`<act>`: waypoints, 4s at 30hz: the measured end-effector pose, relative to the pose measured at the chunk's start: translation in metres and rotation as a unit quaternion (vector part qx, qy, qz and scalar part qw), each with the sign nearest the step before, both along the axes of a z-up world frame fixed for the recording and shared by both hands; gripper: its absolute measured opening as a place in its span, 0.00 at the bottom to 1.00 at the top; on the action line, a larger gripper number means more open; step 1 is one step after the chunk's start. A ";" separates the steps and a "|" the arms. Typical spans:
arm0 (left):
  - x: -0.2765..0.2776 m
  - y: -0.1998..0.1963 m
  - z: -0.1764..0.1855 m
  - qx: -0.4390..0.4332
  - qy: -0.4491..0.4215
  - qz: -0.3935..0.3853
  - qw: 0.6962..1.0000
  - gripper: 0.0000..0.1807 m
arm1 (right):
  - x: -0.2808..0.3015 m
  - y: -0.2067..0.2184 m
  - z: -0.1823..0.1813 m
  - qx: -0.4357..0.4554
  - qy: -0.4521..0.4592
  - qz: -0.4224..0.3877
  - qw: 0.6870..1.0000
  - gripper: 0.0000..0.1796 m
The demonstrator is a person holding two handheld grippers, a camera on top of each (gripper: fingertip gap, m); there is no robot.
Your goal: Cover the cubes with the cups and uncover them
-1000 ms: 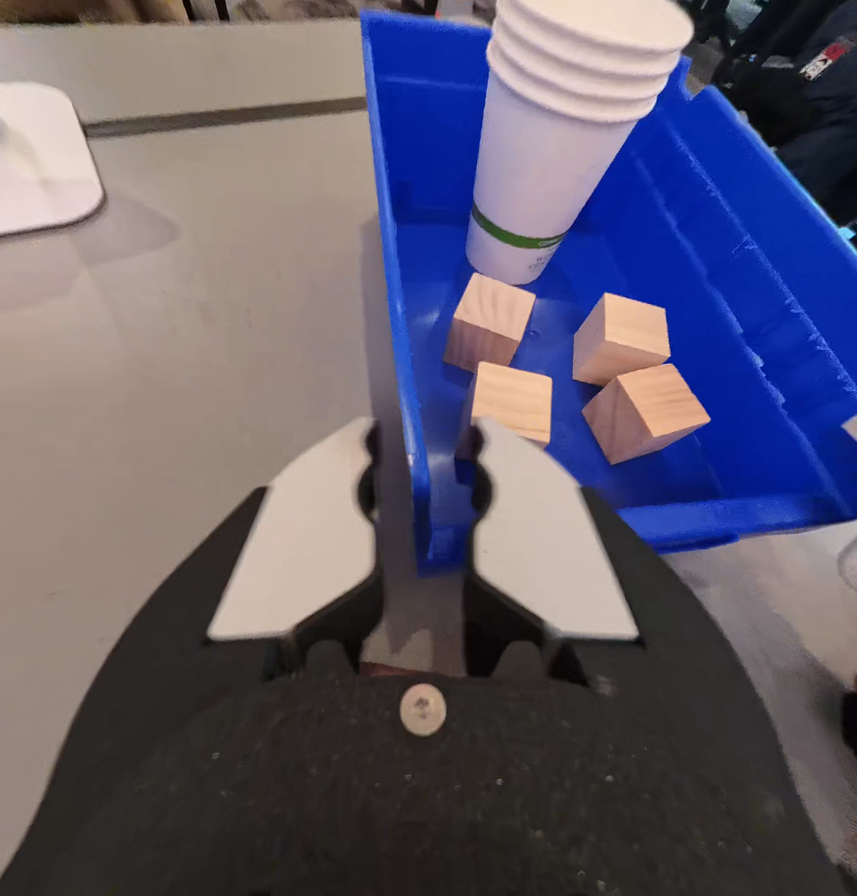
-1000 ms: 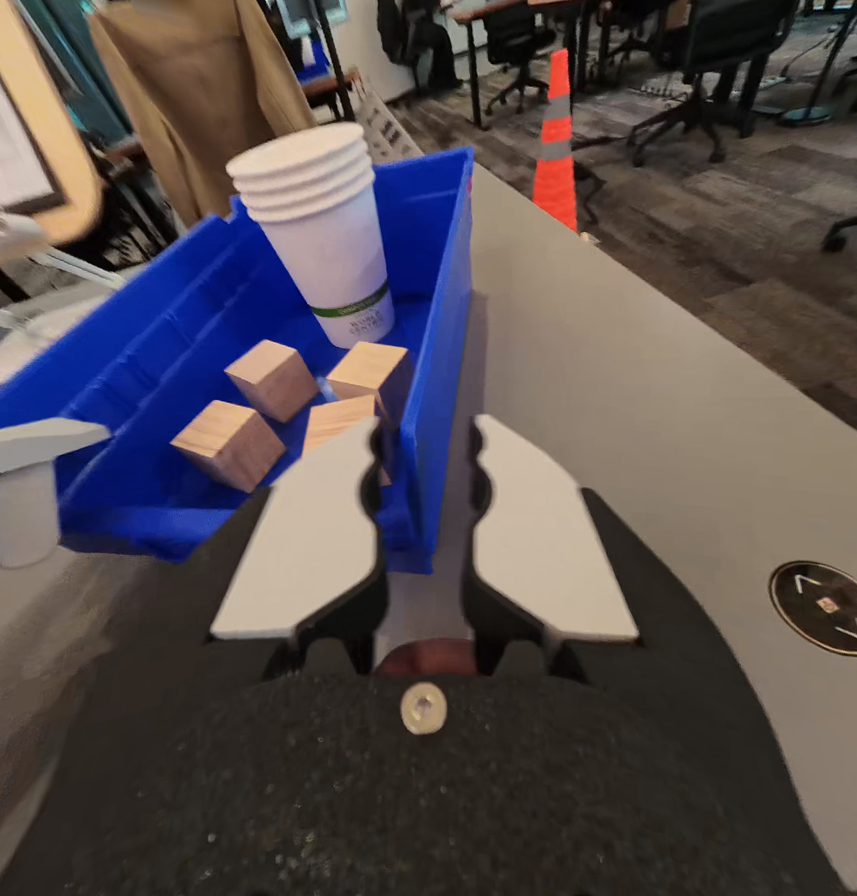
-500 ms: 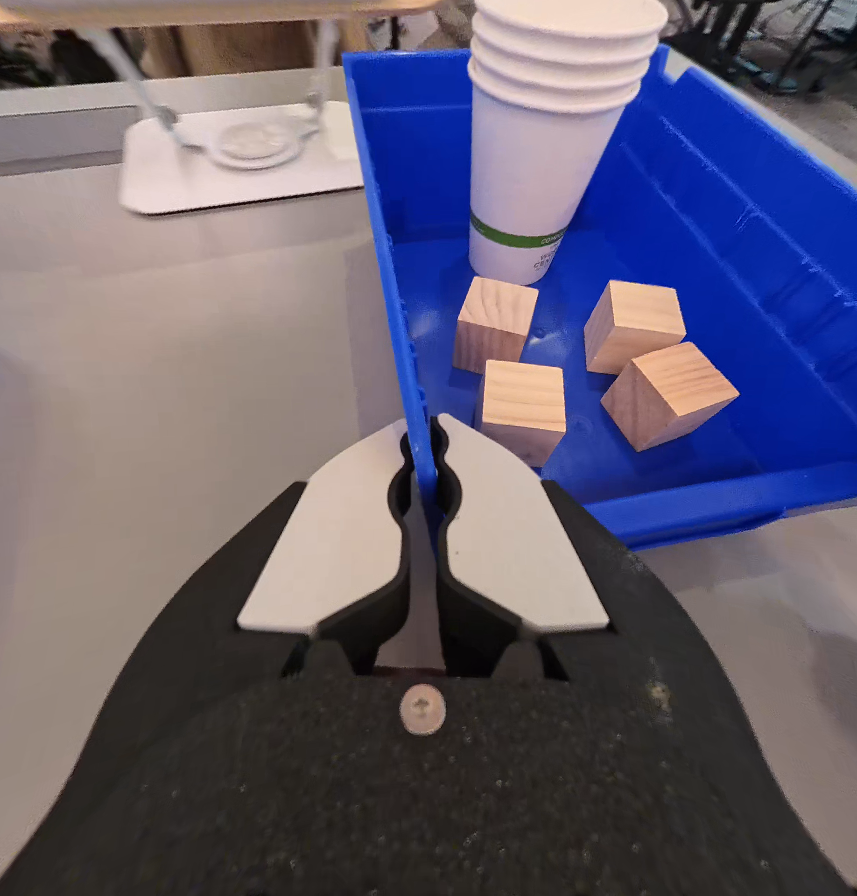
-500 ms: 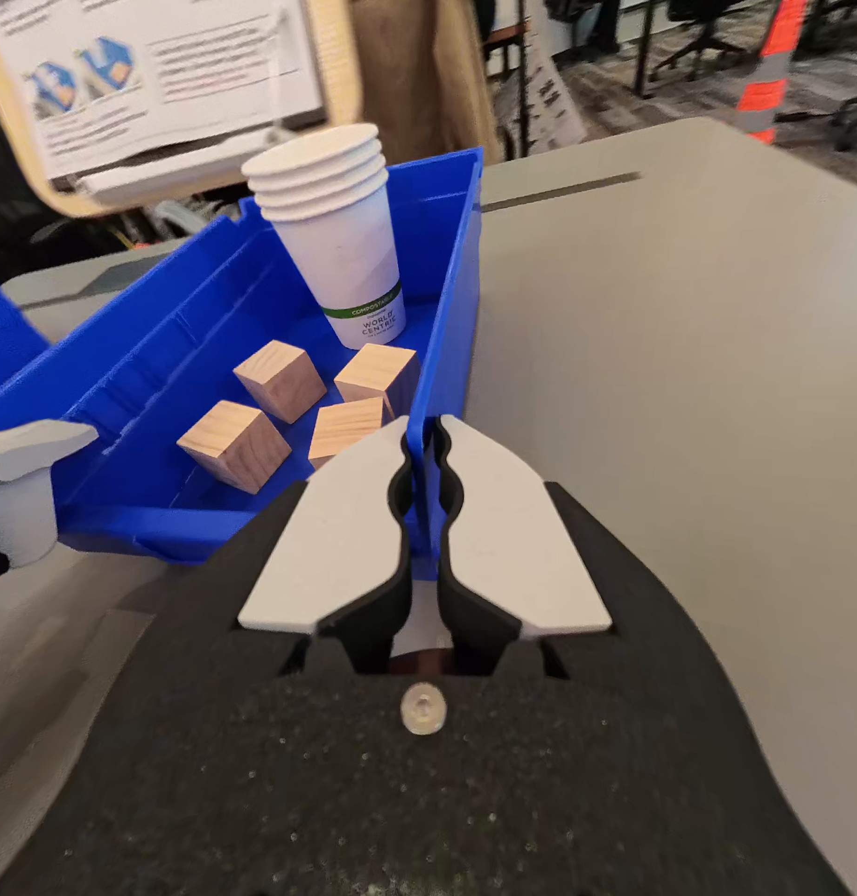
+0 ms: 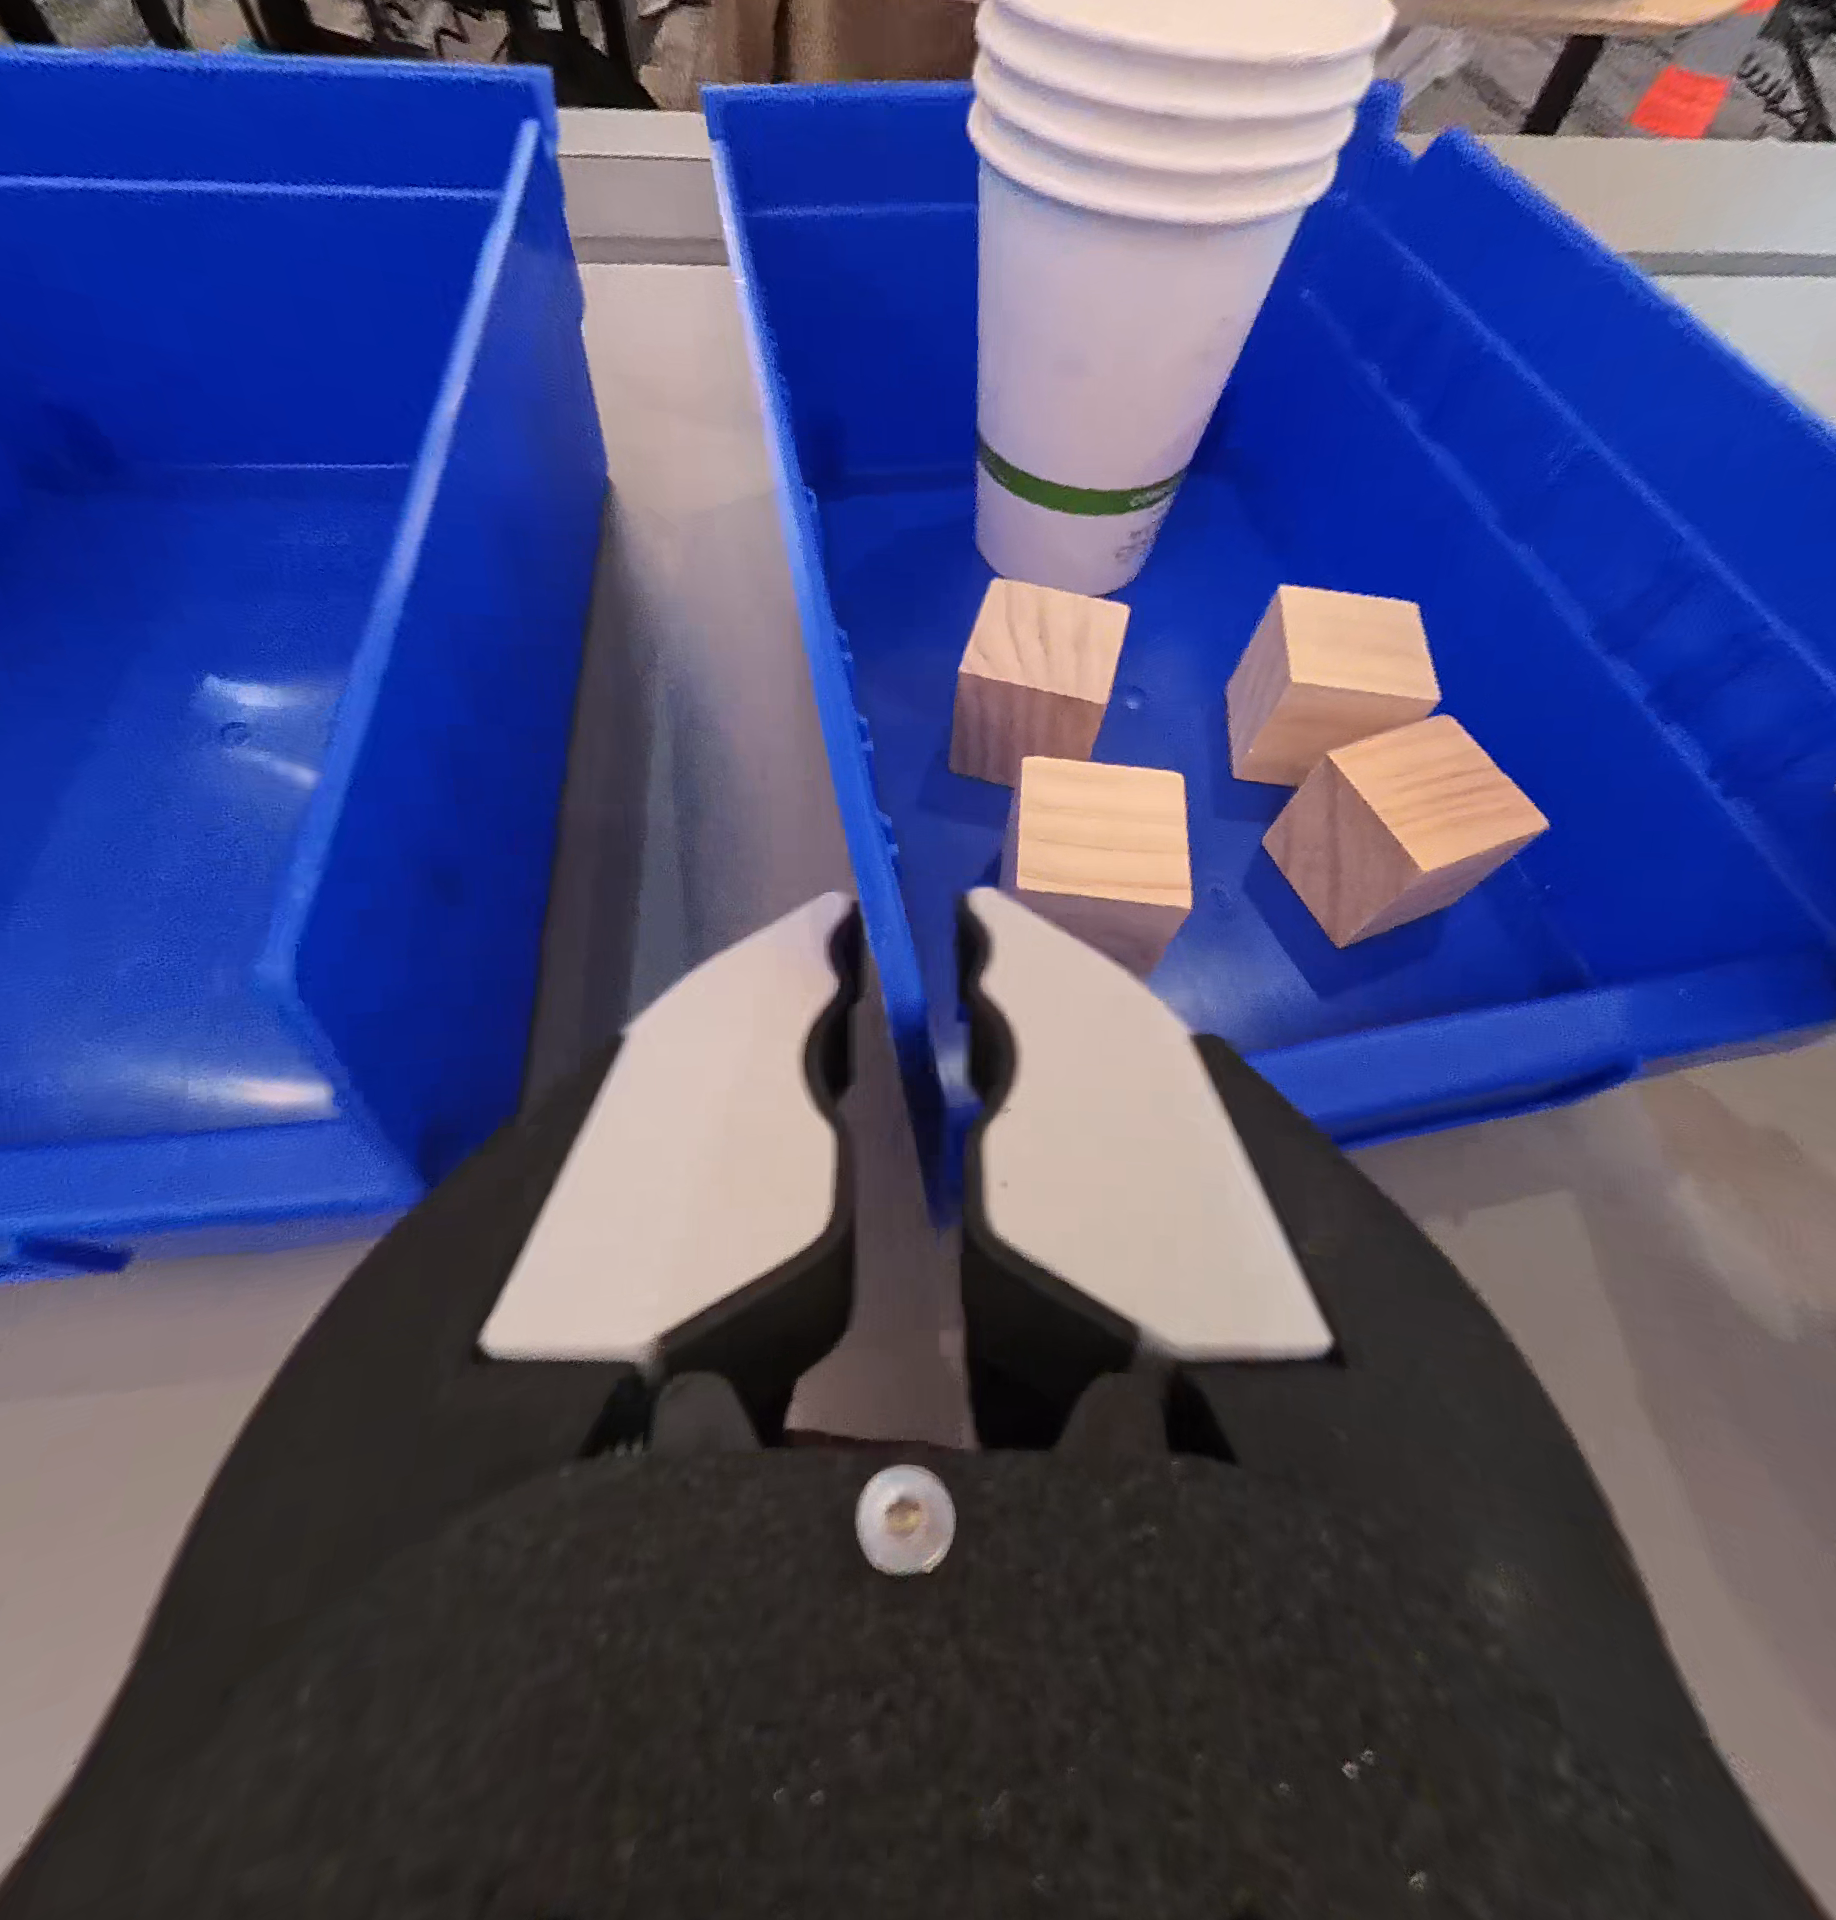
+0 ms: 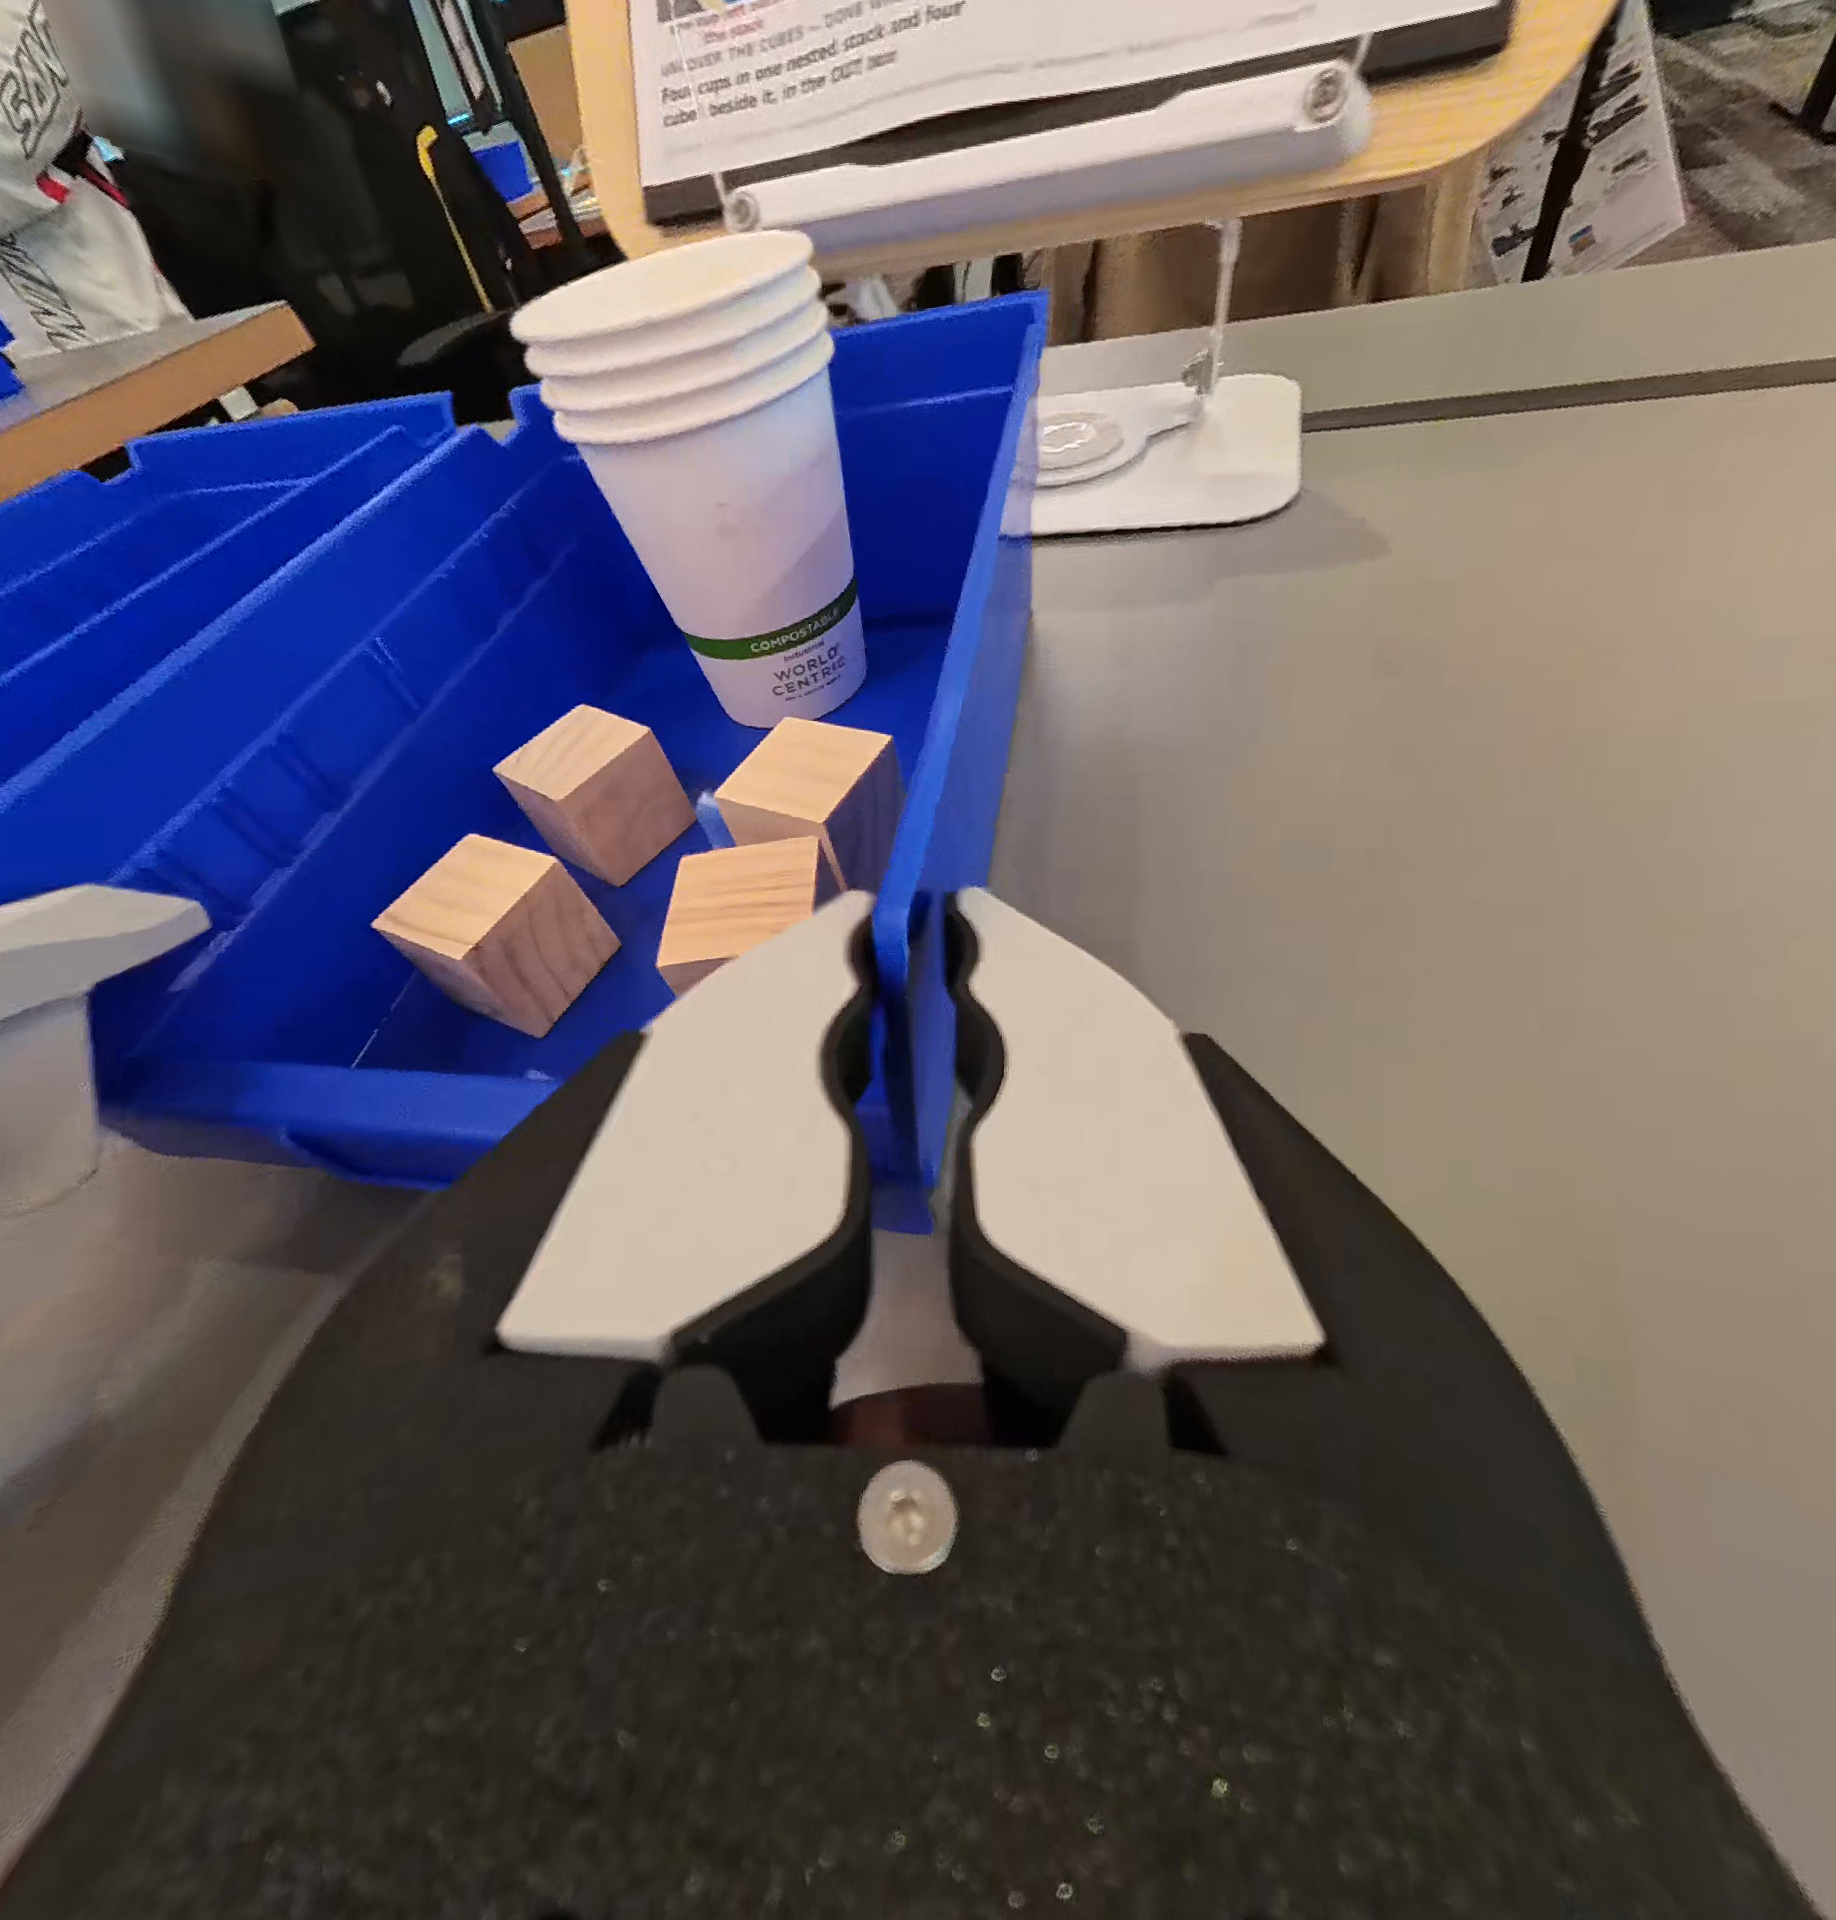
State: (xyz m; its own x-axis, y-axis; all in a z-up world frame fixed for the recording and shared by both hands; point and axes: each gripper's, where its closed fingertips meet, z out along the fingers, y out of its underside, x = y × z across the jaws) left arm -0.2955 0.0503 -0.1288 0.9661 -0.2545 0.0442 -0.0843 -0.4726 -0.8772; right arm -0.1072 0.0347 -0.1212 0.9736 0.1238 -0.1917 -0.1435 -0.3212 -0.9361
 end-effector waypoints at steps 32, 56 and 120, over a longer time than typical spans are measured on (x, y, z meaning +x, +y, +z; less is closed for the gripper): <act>-0.251 -0.059 -0.006 0.014 -0.018 0.211 0.977 0.02 | -0.200 -0.089 -0.009 0.005 -0.052 0.260 0.964 0.24; -0.079 -0.120 0.195 0.272 0.065 0.100 0.955 0.03 | -0.072 -0.068 0.189 0.174 -0.069 0.085 0.979 0.02; 0.008 0.009 -0.006 -0.008 0.023 -0.028 0.999 0.23 | -0.015 0.014 -0.008 -0.034 -0.034 0.031 0.998 0.16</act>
